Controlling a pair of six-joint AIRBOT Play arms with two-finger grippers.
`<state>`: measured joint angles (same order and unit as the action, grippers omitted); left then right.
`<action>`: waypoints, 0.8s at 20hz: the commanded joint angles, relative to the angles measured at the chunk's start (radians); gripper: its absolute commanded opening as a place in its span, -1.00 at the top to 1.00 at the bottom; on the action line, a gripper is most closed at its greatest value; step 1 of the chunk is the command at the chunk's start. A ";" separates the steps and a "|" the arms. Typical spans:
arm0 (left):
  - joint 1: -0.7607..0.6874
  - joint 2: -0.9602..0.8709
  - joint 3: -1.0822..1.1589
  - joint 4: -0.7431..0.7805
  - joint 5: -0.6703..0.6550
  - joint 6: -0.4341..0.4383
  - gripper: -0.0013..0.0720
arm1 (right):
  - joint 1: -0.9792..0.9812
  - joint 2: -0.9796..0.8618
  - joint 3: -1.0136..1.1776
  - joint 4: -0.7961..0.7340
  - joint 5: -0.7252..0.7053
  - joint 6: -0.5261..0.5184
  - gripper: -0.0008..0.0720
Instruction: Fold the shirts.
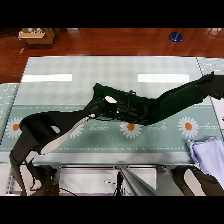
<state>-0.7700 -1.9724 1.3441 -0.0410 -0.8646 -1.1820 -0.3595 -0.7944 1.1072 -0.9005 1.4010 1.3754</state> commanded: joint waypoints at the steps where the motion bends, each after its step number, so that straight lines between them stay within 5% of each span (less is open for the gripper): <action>1: 0.058 0.045 0.014 -0.018 -0.041 0.092 0.90 | 0.000 0.001 0.000 0.001 0.006 -0.003 0.91; 8: 0.433 0.468 0.014 0.356 -0.195 0.105 0.90 | 0.187 -0.003 0.000 -0.018 -0.099 0.001 0.91; 16: 0.824 0.809 0.014 0.469 -0.451 0.104 0.90 | 0.595 -0.192 0.000 -0.052 -0.368 0.102 0.91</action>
<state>-0.0616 -1.2617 1.3571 0.3756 -1.2076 -1.0794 0.1024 -0.9131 1.1072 -0.9455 1.1442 1.4448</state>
